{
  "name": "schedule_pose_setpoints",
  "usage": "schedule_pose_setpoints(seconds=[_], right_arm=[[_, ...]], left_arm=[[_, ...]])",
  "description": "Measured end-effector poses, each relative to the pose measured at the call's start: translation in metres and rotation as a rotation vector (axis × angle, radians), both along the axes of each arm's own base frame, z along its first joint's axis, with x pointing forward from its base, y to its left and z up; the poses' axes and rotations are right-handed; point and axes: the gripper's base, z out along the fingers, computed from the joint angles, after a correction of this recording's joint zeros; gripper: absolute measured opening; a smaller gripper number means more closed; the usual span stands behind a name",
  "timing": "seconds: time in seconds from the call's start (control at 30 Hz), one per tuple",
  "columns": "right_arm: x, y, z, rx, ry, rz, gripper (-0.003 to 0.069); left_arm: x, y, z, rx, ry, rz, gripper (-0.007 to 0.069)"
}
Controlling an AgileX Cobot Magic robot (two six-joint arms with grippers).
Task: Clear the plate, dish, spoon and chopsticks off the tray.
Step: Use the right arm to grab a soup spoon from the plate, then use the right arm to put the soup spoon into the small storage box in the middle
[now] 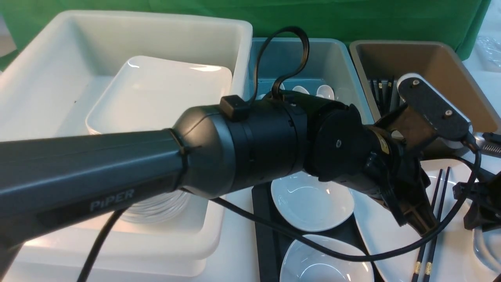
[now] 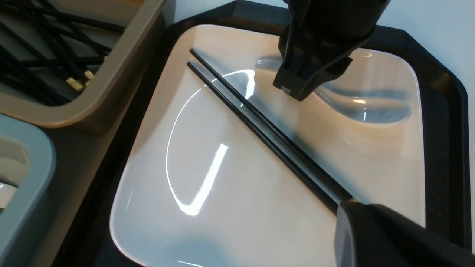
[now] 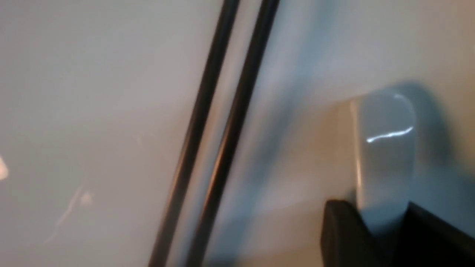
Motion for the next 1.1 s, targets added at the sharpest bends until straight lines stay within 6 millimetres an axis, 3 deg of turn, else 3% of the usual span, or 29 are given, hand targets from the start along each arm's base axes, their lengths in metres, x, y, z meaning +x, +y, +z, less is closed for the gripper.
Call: schedule_pose_setpoints(seconds=[0.13,0.27,0.4,0.53,0.6,0.7,0.73,0.77,0.9,1.03,1.1], right_arm=[[-0.006,0.002,0.016,0.007,-0.019,0.003,0.0169],[-0.016,0.009,0.058,0.045,-0.165,-0.014,0.0169],[-0.015,0.024,0.107,0.172,-0.355,0.037,0.0169],[-0.002,0.048,0.146,0.281,-0.514,0.134,0.0169],[0.013,0.075,0.170,0.318,-0.602,0.229,0.0169],[0.039,0.110,0.186,0.337,-0.675,0.332,0.0169],[0.040,0.113,0.187,0.338,-0.679,0.339,0.0169],[0.057,0.133,0.192,0.350,-0.714,0.385,0.0169],[0.096,0.162,0.183,0.356,-0.756,0.414,0.0169],[0.137,0.186,0.152,0.348,-0.767,0.409,0.0169],[0.147,0.191,0.142,0.346,-0.764,0.407,0.0169]], left_arm=[[0.004,0.006,0.004,-0.004,0.037,0.041,0.0020],[0.020,0.028,0.025,-0.051,0.038,0.128,0.0020],[0.036,0.061,0.059,-0.119,-0.007,0.212,0.0020],[0.047,0.093,0.088,-0.177,-0.053,0.289,0.0020],[0.054,0.121,0.108,-0.219,-0.086,0.359,0.0020],[0.062,0.152,0.124,-0.247,-0.097,0.443,0.0020],[0.063,0.153,0.124,-0.245,-0.095,0.448,0.0020],[0.068,0.167,0.126,-0.234,-0.080,0.483,0.0020],[0.073,0.184,0.122,-0.187,-0.028,0.519,0.0020],[0.073,0.187,0.115,-0.149,0.009,0.518,0.0020],[0.073,0.187,0.114,-0.144,0.016,0.517,0.0020]])
